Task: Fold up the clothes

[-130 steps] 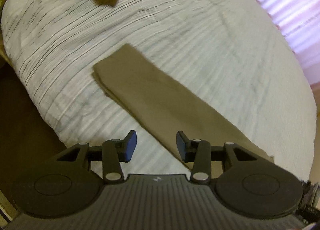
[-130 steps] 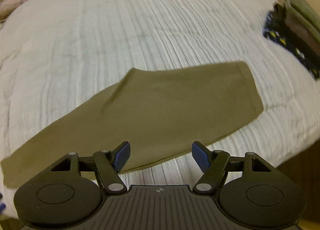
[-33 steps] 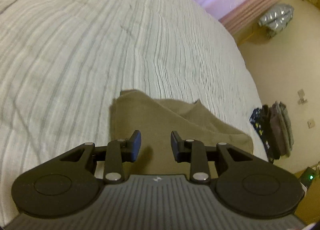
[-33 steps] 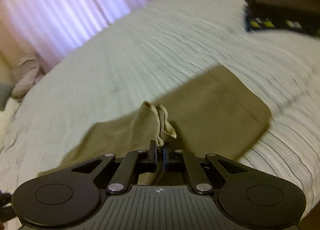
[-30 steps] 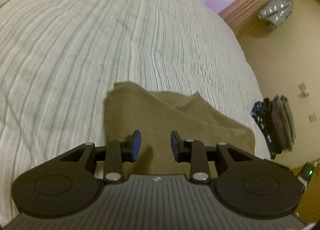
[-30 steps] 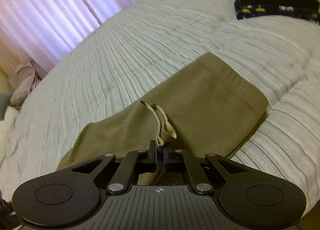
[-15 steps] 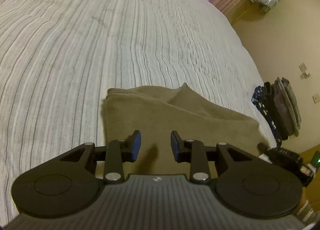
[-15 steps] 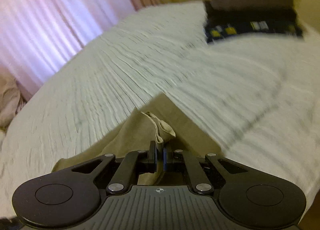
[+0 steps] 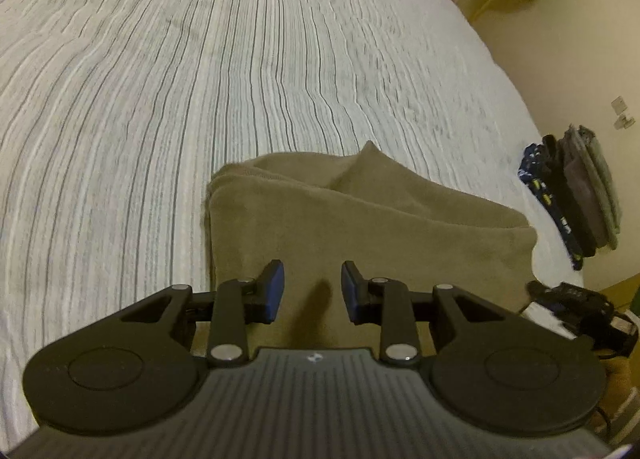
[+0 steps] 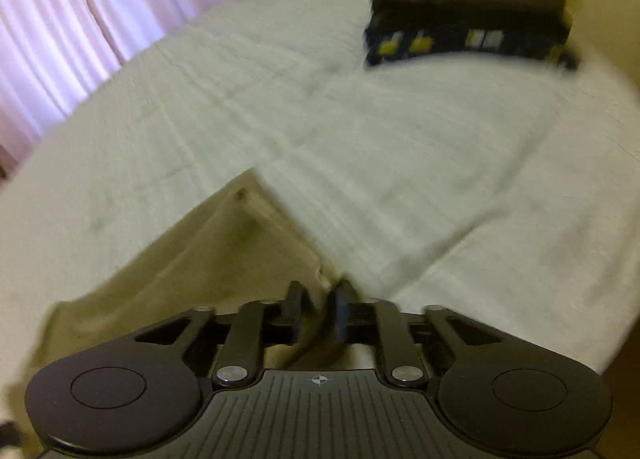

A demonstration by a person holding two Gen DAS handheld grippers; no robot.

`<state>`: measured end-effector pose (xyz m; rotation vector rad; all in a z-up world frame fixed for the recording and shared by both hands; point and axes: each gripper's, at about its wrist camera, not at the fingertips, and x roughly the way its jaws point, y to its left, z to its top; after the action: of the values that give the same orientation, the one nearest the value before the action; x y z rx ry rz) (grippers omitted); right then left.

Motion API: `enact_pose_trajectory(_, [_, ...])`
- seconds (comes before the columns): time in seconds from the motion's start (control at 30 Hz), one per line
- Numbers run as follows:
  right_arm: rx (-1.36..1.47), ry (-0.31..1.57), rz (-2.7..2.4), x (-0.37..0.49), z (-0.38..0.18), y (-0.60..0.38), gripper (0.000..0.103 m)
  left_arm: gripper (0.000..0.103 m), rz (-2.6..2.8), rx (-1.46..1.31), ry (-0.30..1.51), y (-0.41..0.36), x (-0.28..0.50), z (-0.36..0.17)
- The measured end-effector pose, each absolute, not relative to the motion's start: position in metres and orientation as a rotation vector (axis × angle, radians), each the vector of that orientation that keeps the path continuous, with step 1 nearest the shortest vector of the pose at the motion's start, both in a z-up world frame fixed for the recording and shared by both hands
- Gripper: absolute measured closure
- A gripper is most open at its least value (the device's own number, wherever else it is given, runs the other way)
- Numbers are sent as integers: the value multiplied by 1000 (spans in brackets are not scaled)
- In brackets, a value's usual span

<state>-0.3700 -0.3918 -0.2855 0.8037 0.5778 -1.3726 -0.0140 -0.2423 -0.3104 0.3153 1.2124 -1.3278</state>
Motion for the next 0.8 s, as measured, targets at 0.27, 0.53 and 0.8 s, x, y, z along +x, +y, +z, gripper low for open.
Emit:
enact_pose_trajectory(0.27, [597, 589, -1123, -334, -264, -386, 52, 85, -1267, 707, 1099, -286, -40, -300])
enact_pose_trajectory(0.53, [554, 697, -1098, -307, -312, -426, 67, 85, -1189, 815, 1080, -325, -48, -320])
enact_pose_trajectory(0.8, [595, 680, -1148, -330, -308, -440, 66, 85, -1163, 838, 1085, -338, -49, -328])
